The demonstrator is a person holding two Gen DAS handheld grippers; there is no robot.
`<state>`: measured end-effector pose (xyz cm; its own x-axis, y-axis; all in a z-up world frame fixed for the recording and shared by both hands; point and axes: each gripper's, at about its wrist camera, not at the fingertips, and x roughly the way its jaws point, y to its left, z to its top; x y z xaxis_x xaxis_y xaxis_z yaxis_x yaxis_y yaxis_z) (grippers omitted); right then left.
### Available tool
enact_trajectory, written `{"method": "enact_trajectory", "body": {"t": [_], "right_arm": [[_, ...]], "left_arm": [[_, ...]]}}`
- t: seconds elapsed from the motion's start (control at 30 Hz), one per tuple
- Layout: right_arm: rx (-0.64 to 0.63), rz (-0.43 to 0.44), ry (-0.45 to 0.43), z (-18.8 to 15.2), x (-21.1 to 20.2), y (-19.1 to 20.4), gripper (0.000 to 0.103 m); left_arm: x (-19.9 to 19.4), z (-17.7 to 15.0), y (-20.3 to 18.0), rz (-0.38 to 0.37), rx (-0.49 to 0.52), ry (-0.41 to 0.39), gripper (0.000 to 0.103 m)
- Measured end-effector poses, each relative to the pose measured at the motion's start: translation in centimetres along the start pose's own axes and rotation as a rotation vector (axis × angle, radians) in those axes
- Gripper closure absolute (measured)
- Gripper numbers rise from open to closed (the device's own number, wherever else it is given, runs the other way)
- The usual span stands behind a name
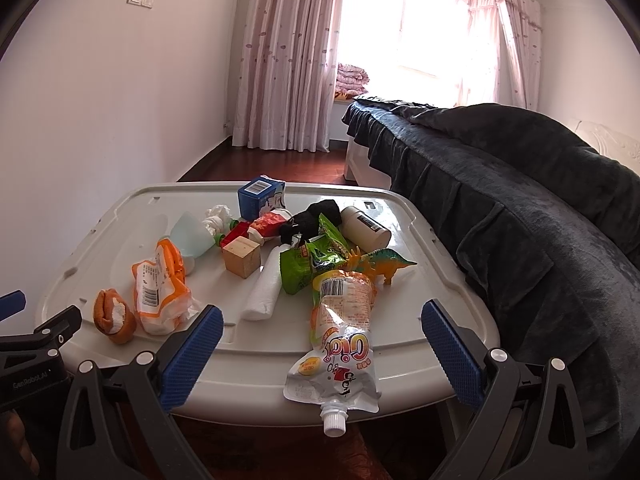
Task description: Collect trash
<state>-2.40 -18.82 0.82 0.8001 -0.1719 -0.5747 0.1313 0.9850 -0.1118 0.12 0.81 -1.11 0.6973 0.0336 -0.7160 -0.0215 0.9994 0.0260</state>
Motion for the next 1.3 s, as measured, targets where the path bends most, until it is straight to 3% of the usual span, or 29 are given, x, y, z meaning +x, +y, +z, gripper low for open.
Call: {"method": "enact_trajectory", "body": {"t": [1.3], "right_arm": [[0.004, 0.003, 0.004, -0.03, 0.05, 0.09, 0.005]], "left_arm": [[0.28, -0.04, 0.20, 0.005, -0.008, 0.005, 0.006]]}}
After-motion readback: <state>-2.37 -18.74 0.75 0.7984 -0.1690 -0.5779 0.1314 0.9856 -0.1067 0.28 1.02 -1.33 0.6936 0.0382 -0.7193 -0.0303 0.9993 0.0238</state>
